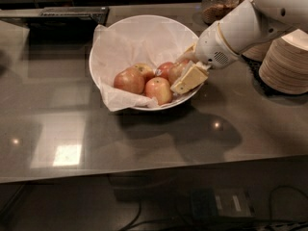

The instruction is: Pick apple from white bowl

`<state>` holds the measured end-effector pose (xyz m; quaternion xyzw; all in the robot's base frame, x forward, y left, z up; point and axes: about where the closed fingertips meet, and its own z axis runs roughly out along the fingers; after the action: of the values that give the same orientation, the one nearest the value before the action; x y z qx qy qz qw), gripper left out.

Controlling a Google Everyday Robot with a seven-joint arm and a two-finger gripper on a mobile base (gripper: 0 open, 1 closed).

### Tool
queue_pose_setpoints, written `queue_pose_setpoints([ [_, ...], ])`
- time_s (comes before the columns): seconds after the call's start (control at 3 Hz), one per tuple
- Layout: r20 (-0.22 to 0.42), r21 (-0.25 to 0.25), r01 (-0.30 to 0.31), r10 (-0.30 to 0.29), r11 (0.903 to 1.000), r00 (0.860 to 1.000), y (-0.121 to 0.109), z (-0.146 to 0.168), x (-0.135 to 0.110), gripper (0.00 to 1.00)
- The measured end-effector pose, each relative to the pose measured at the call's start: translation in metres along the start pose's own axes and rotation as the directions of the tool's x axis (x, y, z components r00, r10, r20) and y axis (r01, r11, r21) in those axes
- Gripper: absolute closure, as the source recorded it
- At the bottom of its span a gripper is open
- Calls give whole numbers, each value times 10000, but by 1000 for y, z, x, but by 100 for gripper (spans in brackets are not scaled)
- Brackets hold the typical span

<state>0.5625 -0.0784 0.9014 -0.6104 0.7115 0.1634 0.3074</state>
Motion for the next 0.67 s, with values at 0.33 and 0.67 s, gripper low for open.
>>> queue_pose_setpoints([
  [0.33,857,-35,357,-353,9994,9957,-2,-20,-23,100],
  [0.67,2288,-169,980,-915,9950,9692,-3,-44,-56,100],
])
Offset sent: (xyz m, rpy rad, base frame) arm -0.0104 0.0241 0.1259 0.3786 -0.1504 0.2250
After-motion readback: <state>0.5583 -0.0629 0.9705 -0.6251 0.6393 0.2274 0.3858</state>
